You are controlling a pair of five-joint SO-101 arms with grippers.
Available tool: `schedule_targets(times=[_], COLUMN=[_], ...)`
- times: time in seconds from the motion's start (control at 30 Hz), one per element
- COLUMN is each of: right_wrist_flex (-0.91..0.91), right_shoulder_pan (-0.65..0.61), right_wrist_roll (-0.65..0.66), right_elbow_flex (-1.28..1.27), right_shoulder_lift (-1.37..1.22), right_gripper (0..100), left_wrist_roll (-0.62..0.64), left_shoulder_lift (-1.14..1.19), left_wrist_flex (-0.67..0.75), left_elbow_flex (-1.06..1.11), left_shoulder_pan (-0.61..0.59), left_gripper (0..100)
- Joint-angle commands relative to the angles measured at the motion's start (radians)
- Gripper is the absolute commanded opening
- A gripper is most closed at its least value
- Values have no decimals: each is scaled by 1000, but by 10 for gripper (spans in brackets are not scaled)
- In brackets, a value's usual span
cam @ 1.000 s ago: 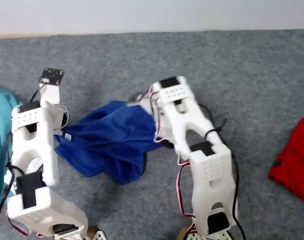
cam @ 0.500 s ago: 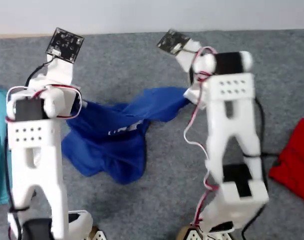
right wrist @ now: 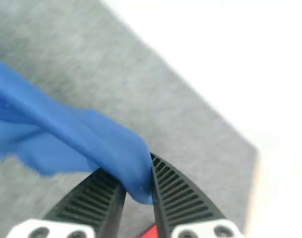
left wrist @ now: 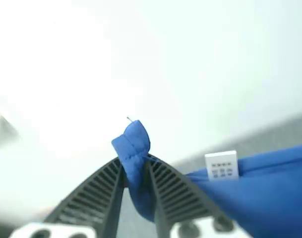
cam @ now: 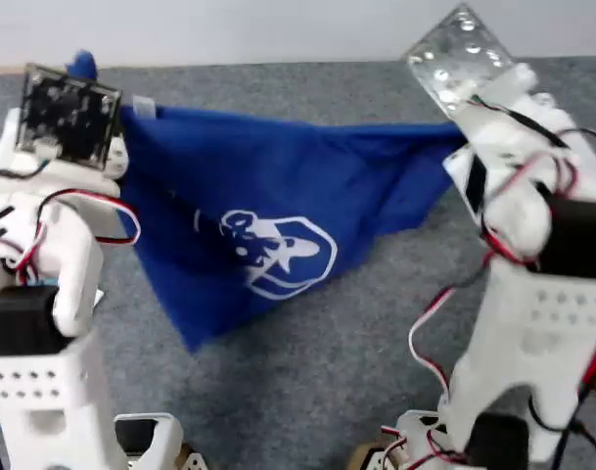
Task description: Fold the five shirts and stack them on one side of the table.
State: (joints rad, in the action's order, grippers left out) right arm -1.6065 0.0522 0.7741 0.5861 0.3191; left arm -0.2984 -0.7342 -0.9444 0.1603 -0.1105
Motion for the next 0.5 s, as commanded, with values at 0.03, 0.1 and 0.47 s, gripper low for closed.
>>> schedule_targets(times=[0.03,0.1,0.47], right_wrist_flex=[91,124,295], right_shoulder_pan=[41,56,150], right_wrist_roll=[11,11,14], right_elbow_flex=[49,49,49], right_shoulder_lift=[117,145,263], right_gripper=[12,12,12], left_wrist_roll=[-8,-14,-110], left_shoulder_lift=[-69,-80,-176], left_wrist_flex=[84,80,-25], left_elbow_flex=[-45,-45,-38], left_shoulder_pan=[3,3,3], left_gripper=[3,3,3])
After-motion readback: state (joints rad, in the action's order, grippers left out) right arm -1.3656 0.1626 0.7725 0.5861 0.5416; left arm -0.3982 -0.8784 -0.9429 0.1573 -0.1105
